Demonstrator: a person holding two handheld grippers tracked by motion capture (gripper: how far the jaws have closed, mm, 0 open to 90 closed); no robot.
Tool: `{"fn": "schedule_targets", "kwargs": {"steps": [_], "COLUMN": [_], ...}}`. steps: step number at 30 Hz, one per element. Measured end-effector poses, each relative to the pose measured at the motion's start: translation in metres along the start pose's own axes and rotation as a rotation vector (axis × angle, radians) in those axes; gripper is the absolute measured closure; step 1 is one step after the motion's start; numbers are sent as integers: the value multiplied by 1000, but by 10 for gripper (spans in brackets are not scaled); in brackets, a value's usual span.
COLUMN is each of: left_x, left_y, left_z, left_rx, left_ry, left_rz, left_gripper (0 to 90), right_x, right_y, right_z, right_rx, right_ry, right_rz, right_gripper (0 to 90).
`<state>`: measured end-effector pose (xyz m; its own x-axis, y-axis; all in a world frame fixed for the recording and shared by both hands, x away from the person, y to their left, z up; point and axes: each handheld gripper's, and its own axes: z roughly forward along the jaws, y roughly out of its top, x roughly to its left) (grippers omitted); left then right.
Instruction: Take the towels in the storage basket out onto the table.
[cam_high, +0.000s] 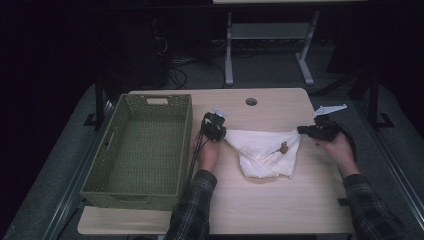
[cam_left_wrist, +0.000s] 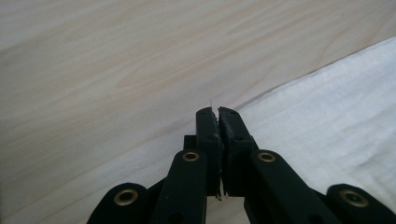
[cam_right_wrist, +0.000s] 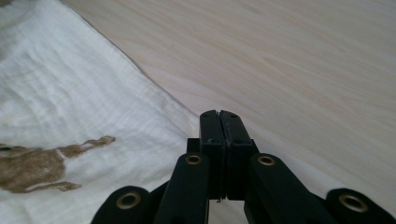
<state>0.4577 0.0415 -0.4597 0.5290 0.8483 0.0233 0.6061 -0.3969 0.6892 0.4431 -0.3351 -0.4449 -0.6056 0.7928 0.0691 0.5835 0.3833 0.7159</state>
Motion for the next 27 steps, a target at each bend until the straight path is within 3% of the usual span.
{"fn": "schedule_targets", "kwargs": {"steps": [3,5,8,13,16,17,20,21,27], "left_x": [-1,-1,-5,-16,-22,-28,-36,-43,-63], "left_y": [-3,-3,-2,0,0,-1,-4,-7,-15], "left_z": [6,4,-3,-21,-31,-38,-46,-53,-72], "left_rx": [23,25,25,-3,-8,-17,-18,-16,-36], "left_ry": [-4,-13,-28,-67,-96,-125,-136,-152,-264], "left_rz": [11,10,14,37,67,93,128,156,201], "left_gripper": [850,780,674,573,559,558,548,545,528], "right_x": [2,2,0,5,10,16,23,30,53], "right_y": [-4,-6,-4,-2,-3,-6,-9,-11,-20], "right_z": [13,15,9,-8,-13,-18,-22,-25,-30], "right_rx": [39,38,1,-31,-34,-38,-38,-34,-7], "right_ry": [3,1,9,28,35,54,75,90,142], "right_rz": [-7,9,27,29,19,12,8,1,-19], "right_gripper": [879,845,738,720,720,720,720,720,719]}}
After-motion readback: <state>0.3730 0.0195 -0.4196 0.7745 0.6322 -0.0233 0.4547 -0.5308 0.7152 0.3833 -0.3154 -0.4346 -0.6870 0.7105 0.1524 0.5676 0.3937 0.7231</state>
